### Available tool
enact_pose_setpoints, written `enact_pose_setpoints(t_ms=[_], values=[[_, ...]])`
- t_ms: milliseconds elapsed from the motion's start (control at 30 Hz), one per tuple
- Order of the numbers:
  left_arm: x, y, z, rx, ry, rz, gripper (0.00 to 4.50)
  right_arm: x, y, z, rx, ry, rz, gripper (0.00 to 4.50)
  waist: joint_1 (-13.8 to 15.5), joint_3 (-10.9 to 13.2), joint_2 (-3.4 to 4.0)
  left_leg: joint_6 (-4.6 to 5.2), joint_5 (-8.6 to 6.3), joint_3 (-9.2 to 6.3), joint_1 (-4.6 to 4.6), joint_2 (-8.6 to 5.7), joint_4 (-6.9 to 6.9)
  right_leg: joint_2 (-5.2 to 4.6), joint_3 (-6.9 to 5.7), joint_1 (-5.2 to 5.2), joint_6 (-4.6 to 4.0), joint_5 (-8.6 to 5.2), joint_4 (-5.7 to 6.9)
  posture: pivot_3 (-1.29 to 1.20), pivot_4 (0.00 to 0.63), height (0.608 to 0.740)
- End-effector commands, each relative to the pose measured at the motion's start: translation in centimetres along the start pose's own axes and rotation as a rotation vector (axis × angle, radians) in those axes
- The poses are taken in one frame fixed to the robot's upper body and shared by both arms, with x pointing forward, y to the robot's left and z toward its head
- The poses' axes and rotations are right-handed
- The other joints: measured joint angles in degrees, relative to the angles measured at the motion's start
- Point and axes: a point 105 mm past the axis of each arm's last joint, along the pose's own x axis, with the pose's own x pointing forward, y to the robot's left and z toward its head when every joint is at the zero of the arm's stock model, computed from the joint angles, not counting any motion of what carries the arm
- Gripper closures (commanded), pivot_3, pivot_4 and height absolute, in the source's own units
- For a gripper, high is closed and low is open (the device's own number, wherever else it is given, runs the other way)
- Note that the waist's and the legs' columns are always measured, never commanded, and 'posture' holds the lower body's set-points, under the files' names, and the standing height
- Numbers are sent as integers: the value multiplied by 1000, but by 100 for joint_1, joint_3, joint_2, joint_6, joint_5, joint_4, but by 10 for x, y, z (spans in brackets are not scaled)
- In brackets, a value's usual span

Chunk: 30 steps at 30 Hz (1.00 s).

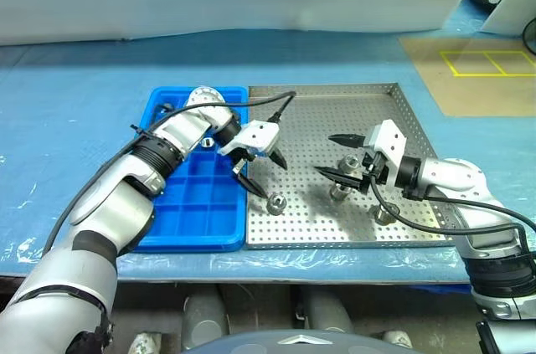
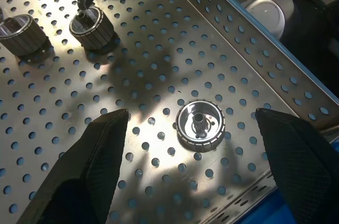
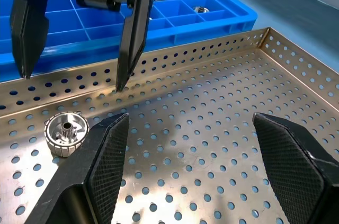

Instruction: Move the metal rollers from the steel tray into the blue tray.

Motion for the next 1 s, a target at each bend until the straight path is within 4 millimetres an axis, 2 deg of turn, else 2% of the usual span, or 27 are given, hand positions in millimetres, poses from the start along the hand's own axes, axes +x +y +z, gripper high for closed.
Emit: enact_pose_setpoints(t_ms=[33, 300, 633, 1000], values=[[8, -7, -5, 35, 29, -48, 440, -6, 3, 10, -20, -26, -12, 645, -35, 0, 0, 2, -1, 0, 0, 0, 0, 0, 0, 0, 0, 0, -2, -402, 150, 740], [18, -17, -13, 51, 56, -106, 440, -17, 8, 6, -9, 3, -46, 645, -90, 0, 1, 14, -9, 9, 15, -1, 4, 0, 10, 13, 3, 1, -10, -447, 150, 740], [35, -18, -23, 32, 89, -128, 440, -19, 10, 4, -7, 13, -59, 645, -195, -2, 3, 23, -14, 27, 29, -3, 5, -1, 27, 21, 6, 3, -16, -458, 150, 740], [33, -22, -49, 15, 218, -139, 440, -18, 10, 4, -6, 12, -66, 645, -391, -4, 7, 48, -30, 43, 44, -1, -4, 0, 44, 43, 14, 4, -29, -454, 150, 740]])
